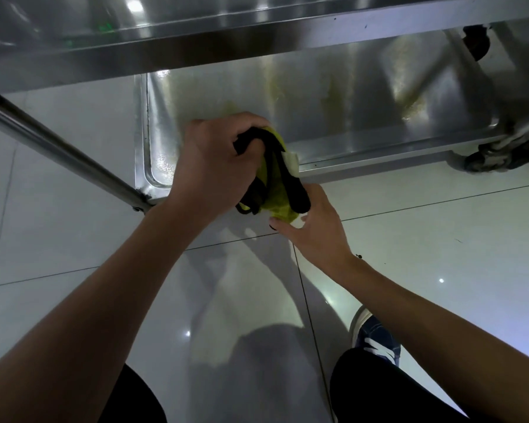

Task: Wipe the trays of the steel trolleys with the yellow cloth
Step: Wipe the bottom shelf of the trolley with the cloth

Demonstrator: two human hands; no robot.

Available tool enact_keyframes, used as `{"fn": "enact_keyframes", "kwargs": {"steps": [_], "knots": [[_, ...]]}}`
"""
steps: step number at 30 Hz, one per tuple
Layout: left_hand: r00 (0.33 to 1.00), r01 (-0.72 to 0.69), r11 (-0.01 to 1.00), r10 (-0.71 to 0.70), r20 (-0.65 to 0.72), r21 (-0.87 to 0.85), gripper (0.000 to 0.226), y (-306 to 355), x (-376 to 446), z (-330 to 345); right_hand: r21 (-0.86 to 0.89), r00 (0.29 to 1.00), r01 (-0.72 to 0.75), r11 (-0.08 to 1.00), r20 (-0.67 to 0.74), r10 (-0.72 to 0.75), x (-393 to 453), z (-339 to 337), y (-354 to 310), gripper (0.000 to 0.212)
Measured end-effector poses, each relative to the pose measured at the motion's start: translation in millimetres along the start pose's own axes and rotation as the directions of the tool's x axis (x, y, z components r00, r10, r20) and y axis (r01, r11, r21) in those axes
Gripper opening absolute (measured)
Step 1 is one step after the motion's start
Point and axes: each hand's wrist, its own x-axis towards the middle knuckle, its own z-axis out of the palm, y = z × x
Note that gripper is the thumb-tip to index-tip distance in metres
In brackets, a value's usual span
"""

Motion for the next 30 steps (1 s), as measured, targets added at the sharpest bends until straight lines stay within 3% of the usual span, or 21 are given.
{"fn": "enact_keyframes", "kwargs": {"steps": [6,9,16,21,24,27,28,30], "knots": [[0.999,0.046,0.998,-0.046,0.021,-0.039,0.030,-10.9,-3.1,-10.2,-0.154,0.989,0.142,0.978,-0.028,-0.147,24.8,0.4,3.4,0.026],[1.000,0.018,0.999,-0.017,0.025,-0.037,0.032,-22.1,-4.1,-16.6,-0.120,0.992,0.113,0.986,-0.039,-0.118,40.5,-13.2,5.1,0.017],[0.991,-0.055,0.985,0.034,0.130,0.166,0.031,-59.7,-11.2,-23.1,0.165,0.994,-0.052,0.985,-0.086,0.067,54.5,-51.1,-5.3,0.030],[0.957,-0.146,0.931,0.048,0.286,0.334,0.027,-77.3,-18.9,-0.7,0.462,0.980,-0.146,0.875,-0.051,0.190,61.6,-67.5,-22.1,0.037],[0.906,-0.157,0.916,-0.015,0.424,0.368,0.035,-84.3,-21.7,16.7,0.469,0.985,-0.146,0.871,-0.013,0.172,64.9,-74.0,-27.6,0.037],[0.805,-0.180,0.926,-0.056,0.591,0.332,0.045,-91.1,-24.6,26.7,0.449,0.989,-0.138,0.883,0.008,0.151,66.3,-79.8,-30.9,0.034],[0.799,-0.160,0.940,-0.057,0.599,0.302,0.047,-93.3,-24.2,28.4,0.430,0.992,-0.126,0.894,0.027,0.127,65.8,-81.5,-31.6,0.034],[0.853,-0.043,0.972,-0.084,0.515,0.231,0.048,-95.2,-20.1,31.6,0.392,0.994,-0.092,0.915,0.085,0.063,63.0,-83.4,-33.2,0.038]]}}
